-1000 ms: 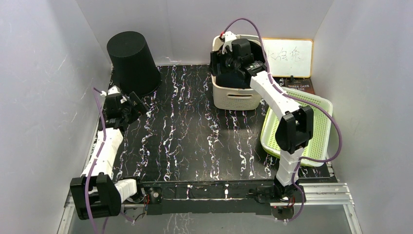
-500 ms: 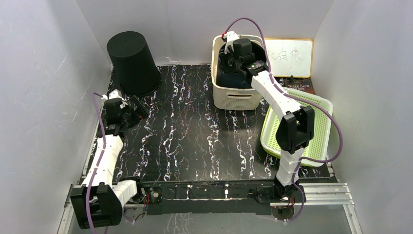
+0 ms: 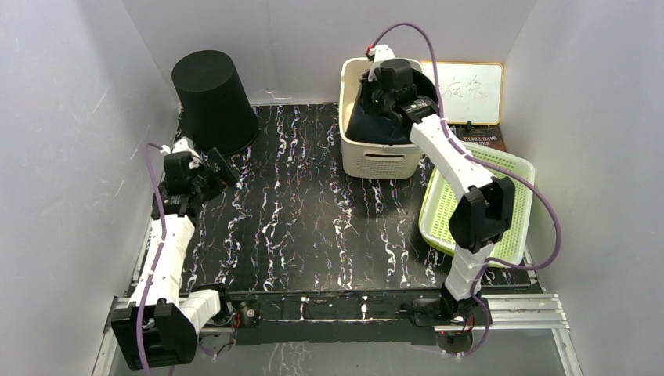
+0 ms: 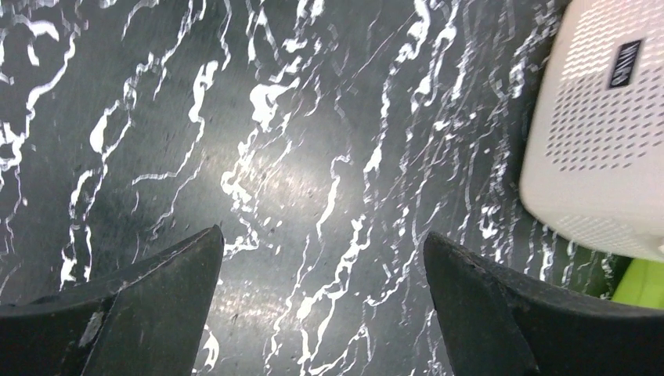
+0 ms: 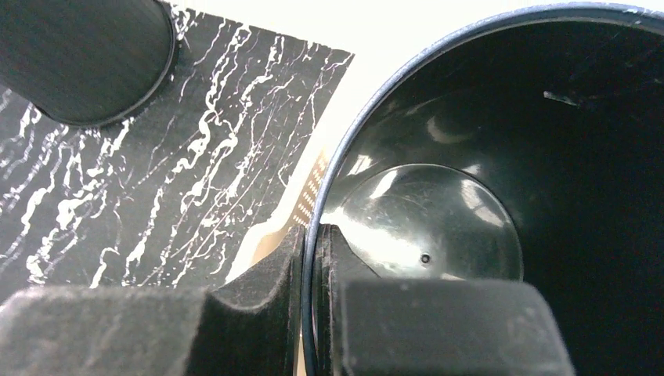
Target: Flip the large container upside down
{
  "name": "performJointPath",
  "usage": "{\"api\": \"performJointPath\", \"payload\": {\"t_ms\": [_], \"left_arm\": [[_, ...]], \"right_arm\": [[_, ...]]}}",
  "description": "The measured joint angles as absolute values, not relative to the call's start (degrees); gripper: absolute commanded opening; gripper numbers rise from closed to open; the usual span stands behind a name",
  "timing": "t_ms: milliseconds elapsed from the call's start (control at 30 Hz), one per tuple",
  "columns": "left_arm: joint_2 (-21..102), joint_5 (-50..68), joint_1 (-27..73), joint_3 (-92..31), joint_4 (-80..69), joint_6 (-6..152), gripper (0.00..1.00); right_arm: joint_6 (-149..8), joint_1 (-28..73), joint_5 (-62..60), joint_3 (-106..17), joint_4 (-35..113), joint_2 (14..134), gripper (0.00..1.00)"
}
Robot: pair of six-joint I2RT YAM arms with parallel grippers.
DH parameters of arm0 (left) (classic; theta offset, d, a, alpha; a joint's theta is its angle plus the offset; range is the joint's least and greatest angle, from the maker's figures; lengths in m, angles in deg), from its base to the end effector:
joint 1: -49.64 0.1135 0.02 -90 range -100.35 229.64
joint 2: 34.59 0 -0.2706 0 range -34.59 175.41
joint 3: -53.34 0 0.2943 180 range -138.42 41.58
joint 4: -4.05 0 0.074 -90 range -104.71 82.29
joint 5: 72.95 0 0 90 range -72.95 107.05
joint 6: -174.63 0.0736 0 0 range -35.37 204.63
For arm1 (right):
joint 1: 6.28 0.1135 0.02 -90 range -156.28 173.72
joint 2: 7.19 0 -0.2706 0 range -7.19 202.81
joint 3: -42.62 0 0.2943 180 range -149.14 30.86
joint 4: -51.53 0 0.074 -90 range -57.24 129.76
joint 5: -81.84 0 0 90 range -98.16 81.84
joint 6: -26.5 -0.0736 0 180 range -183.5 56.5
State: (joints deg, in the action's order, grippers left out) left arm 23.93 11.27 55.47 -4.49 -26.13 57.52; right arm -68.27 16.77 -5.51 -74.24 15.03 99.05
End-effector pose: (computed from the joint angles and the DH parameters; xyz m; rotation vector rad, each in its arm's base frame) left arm 0.2985 0.0230 0.2652 -0.5436 2.0530 -0.3277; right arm 0.4750 0.2058 0.3631 -0.3532 2.0092 0.3529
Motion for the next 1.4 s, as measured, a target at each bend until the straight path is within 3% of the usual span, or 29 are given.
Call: {"api": "performJointPath", "payload": {"t_ms": [633,1100,1400], "left_arm": [[16.96,9.09,55.47,-22.76,-36.22,59.75,0.98],[20.46,12.41,55.47,-36.31,-47.52,62.68,0.98],[20.02,17.98,55.47,-46.56,-51.65,62.50,0.98]], "right_arm": [[-76.01,16.37,-6.97,-68.32,16.21,70.87,0.00],[-88.49,16.42,10.58,-67.68,22.53,64.95,0.00],[-99.27,17.88,22.01,-63.71,35.01,65.08,0.00]]}}
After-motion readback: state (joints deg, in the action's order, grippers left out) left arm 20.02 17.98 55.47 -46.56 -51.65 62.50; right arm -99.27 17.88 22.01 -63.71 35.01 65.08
